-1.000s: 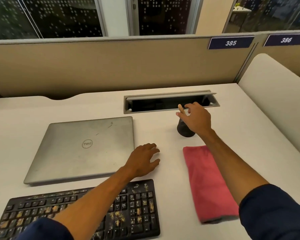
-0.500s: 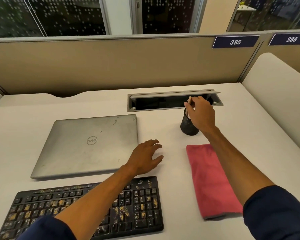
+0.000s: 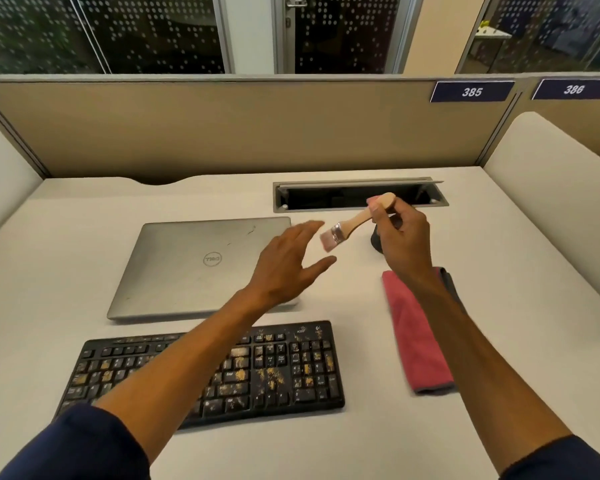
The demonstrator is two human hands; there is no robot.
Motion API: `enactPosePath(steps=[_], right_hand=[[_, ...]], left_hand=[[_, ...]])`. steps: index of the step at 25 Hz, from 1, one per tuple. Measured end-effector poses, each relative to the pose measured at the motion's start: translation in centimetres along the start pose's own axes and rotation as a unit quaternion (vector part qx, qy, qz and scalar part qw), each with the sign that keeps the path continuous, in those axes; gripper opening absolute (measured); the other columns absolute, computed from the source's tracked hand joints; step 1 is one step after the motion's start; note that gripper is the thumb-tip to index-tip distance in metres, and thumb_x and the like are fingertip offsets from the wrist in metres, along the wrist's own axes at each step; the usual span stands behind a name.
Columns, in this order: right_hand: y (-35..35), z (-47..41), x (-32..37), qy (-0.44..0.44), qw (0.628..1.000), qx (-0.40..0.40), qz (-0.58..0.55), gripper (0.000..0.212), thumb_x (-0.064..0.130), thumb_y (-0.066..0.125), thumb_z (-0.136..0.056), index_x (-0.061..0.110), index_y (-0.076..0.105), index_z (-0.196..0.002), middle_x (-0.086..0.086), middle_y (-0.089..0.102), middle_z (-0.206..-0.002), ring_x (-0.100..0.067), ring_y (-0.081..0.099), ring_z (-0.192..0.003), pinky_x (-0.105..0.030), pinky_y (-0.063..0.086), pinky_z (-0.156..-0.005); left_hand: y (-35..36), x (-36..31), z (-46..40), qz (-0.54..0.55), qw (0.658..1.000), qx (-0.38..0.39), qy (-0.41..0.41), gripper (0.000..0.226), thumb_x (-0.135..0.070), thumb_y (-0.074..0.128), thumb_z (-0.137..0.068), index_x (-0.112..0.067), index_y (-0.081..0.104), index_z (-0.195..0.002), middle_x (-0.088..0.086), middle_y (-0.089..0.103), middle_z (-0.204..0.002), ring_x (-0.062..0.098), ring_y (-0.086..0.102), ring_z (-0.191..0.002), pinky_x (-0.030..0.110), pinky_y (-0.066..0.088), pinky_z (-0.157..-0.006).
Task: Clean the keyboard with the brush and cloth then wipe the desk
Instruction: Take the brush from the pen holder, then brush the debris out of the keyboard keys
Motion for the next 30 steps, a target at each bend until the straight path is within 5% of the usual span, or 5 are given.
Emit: enactPosePath(steps=[3,9,16,23,30], right_hand=[[2.7,2.6,0.5,0.029,0.998,0.043,-0.046,0.016,0.027,0.055,-0.100,0.021,0.069,-0.106,0.013,0.058,-0.071,-0.007,0.051,-0.069,-0.028,0.046,-0.067],[7.6,7.6,1.2,0.097,0.985,0.097,-0.108,0.018,0.029,0.058,-0.098,0.020,0.069,-0.109,0.009,0.063,-0.078,-0.007,0.055,-0.070,-0.016,0.047,-0.065],[13.1,12.8,1.9,0.095,0.984,0.144,-0.042,0.014,0.028,0.062,-0.096,0.022,0.070,-0.105,0.011,0.068,-0.084,-0.004,0.064,-0.080,-0.016,0.049,-0.075],[16.8,16.5,1.4,0.125,0.979,0.162,-0.021,0.028,0.033,0.054,-0.100,0.015,0.071,-0.113,0.007,0.069,-0.090,-0.003,0.062,-0.079,-0.018,0.048,-0.072],[21.9,19.9,3.6,0.112,0.971,0.206,-0.036,0.008,0.022,0.061,-0.097,0.024,0.066,-0.102,0.004,0.070,-0.095,-0.010,0.068,-0.088,-0.022,0.055,-0.074]], left_hand=[[-1.1,0.7,0.9,-0.015,1.000,0.020,-0.013,0.068,-0.045,0.068,-0.090,-0.017,0.044,-0.148,0.008,0.053,-0.146,0.029,0.049,-0.131,0.042,0.038,-0.108],[-4.2,2.4,5.0,0.005,1.000,-0.020,-0.008,0.034,-0.032,0.069,-0.092,-0.015,0.069,-0.121,0.004,0.074,-0.107,0.020,0.062,-0.091,0.030,0.047,-0.082],[-5.4,8.9,10.8,0.025,0.997,0.030,-0.063,0.066,-0.055,0.068,-0.084,-0.024,0.054,-0.140,-0.003,0.066,-0.129,0.016,0.058,-0.113,0.036,0.044,-0.097],[-10.2,21.6,22.2,0.049,0.975,-0.064,-0.208,0.054,-0.052,0.063,-0.086,-0.021,0.060,-0.130,0.000,0.063,-0.132,0.019,0.058,-0.121,0.047,0.049,-0.102],[-10.0,27.0,30.0,-0.010,0.970,0.002,-0.242,0.100,-0.083,0.063,-0.066,-0.026,0.038,-0.144,-0.003,0.047,-0.141,0.020,0.051,-0.124,0.050,0.044,-0.106]])
Point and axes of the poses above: each hand's wrist, its own z-axis away from the middle knuckle, its own y-axis out of the palm, x = y × z, the point moved 10 cm from there along -z, towards the middle knuckle
